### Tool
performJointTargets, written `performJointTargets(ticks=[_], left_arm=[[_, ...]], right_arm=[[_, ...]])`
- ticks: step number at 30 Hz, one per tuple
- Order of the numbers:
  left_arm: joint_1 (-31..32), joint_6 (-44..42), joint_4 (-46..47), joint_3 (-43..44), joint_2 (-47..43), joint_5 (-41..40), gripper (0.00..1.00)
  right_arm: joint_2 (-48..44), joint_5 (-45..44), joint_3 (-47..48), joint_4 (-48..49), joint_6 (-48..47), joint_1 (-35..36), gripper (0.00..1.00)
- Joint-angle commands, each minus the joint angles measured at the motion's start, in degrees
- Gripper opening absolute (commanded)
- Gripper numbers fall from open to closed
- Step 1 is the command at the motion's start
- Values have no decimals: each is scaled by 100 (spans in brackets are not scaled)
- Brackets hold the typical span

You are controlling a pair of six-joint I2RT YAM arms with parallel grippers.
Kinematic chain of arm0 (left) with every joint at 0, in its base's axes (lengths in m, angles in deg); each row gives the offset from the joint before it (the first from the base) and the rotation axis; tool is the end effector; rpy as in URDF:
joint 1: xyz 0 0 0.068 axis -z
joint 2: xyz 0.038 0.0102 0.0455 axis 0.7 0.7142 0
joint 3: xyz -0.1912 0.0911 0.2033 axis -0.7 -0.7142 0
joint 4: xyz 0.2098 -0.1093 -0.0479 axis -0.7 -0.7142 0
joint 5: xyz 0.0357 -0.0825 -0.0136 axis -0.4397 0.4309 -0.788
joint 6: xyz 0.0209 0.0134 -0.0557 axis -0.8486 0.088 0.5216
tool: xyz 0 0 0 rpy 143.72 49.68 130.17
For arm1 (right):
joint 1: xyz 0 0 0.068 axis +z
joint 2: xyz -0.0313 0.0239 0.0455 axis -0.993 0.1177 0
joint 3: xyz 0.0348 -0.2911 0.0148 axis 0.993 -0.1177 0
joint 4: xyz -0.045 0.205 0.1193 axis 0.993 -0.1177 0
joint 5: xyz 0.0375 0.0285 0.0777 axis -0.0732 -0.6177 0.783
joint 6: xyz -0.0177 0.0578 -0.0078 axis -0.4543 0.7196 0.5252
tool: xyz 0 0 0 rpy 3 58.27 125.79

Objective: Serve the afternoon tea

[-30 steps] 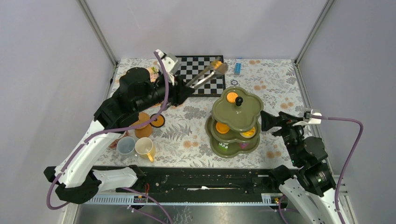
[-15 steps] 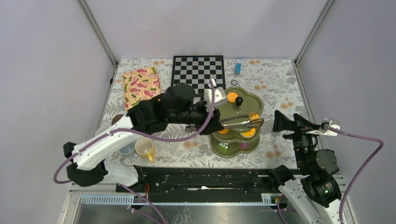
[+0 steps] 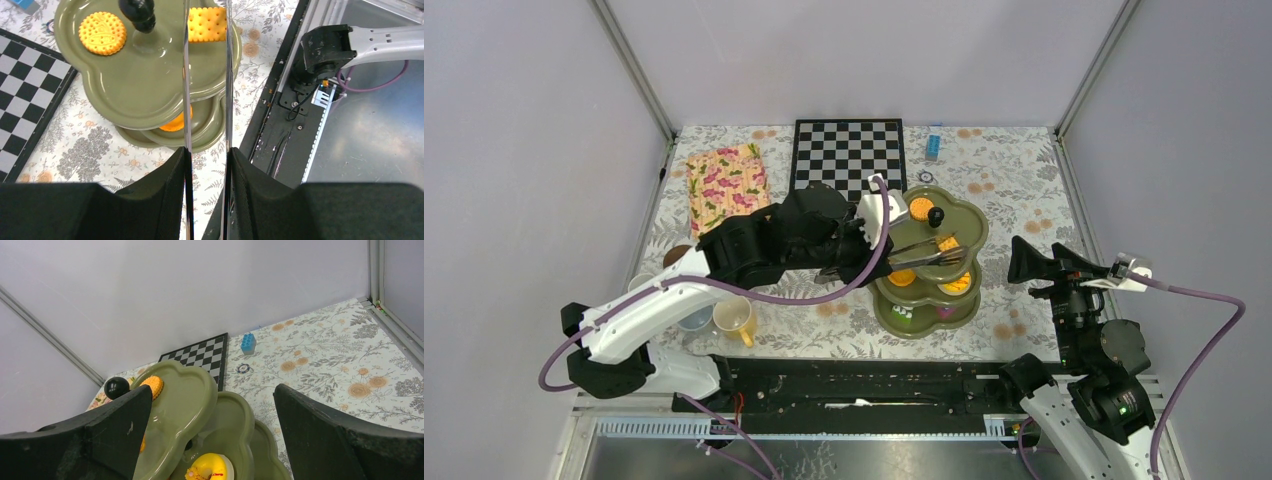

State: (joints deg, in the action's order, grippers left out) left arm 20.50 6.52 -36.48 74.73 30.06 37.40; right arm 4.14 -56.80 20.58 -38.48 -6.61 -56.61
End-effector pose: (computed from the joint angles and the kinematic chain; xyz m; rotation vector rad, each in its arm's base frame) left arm 0.1007 -0.2253 0.4556 1.1879 1.8429 -0.7887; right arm 0.0120 -0.0150 0.3520 0.2737 1.2921 0.3949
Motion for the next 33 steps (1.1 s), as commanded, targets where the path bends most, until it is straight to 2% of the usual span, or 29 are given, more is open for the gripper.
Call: performJointTargets(ticks=[1, 19, 24, 30, 33], left_arm=[[20, -37, -27, 99, -139, -379, 32], [20, -123, -182, 276, -51, -394, 52], [20, -192, -121, 415, -139, -385, 52], [16, -450, 563, 540, -650, -202, 48], [12, -516, 901, 549, -814, -915, 48]], right_arm=[[18, -14, 42, 148, 85, 26, 98], [60, 100, 26, 149, 156, 26, 98], [77, 129, 17, 150, 157, 26, 98], [78, 138, -10, 149, 182, 27, 98], [71, 133, -13, 146, 177, 26, 98]])
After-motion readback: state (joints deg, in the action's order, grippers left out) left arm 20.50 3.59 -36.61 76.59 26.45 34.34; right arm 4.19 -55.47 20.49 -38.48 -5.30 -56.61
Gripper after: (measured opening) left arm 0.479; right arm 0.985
